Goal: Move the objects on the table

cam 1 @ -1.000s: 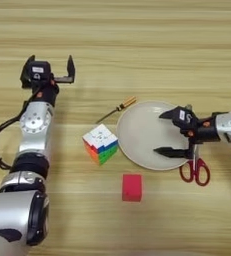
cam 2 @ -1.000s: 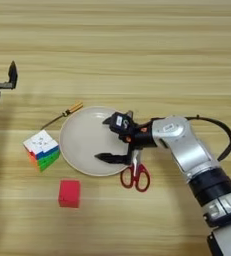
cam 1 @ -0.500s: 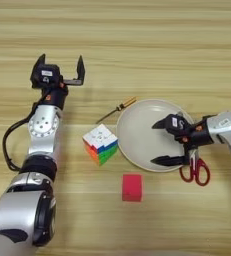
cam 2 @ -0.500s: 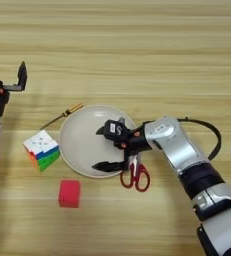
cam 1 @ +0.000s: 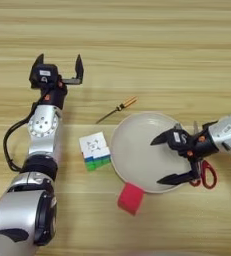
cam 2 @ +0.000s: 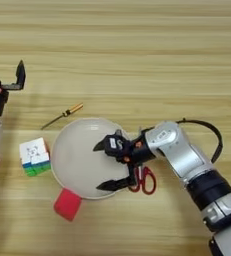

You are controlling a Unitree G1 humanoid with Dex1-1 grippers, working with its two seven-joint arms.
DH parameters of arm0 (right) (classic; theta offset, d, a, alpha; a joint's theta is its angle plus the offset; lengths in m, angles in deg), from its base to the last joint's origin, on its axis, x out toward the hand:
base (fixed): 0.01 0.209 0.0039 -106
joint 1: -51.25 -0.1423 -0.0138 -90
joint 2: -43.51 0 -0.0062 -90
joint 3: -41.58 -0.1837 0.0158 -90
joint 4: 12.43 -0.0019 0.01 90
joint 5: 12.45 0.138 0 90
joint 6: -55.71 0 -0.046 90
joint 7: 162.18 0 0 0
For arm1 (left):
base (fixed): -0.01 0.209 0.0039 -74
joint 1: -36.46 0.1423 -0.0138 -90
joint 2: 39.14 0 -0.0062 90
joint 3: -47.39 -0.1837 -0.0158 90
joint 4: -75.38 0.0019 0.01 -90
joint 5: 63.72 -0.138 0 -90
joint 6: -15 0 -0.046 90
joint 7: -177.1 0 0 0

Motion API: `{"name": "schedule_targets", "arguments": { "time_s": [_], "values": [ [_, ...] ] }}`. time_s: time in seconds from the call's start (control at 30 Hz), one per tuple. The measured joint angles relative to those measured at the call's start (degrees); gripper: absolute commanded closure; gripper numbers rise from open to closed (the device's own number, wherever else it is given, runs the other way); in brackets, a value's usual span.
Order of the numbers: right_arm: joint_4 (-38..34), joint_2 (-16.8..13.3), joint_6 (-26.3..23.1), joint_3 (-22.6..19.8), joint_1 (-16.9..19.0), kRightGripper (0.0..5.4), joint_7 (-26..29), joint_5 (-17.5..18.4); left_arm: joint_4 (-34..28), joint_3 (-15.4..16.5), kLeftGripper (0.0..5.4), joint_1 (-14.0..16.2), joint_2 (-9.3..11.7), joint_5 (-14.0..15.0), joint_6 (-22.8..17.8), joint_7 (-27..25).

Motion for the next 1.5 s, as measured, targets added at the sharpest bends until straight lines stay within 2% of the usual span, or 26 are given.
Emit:
{"name": "schedule_targets", "arguments": {
  "time_s": [0.33, 0.77, 1.0, 1.17, 1.3, 1.4, 1.5],
  "values": [
    [-5.39, -2.71, -2.29, 2.11, 1.6, 0.0, 3.03, 0.12, -0.07, 0.05, 0.03, 0.0, -0.3, 0.17, 0.0, -0.01],
    [-11.79, -6.62, -4.57, 3.06, 5.0, 0.0, 6.96, 2.74, -0.2, 0.1, 0.03, 0.0, -0.3, 0.4, -0.01, -0.11],
    [-13.16, -7.5, -5.75, 3.13, 5.81, 0.0, 7.84, 4.02, -0.2, 0.08, 0.03, 0.0, -0.3, 0.39, -0.01, -0.6],
    [-13.24, -7.36, -6.85, 2.79, 5.93, 0.0, 7.28, 4.8, -0.51, 0.09, 0.03, 0.01, -0.3, 0.41, -0.02, -1.0],
    [-13.23, -5.96, -8.14, 1.78, 5.91, 0.0, 5.18, 5.66, -0.54, 0.1, 0.03, 0.01, -0.28, 0.43, -0.03, -1.12],
    [-13.22, -4.79, -8.15, -0.24, 5.3, 0.0, 3.03, 6.16, -0.54, 0.1, 0.03, 0.01, -0.29, 0.42, -0.03, -1.13],
    [-14.18, -3.39, -9.3, -3.14, 4.08, 0.0, 1.53, 9.14, -0.54, 0.09, 0.03, 0.01, -0.3, 0.41, -0.03, -1.14]
  ]
}}
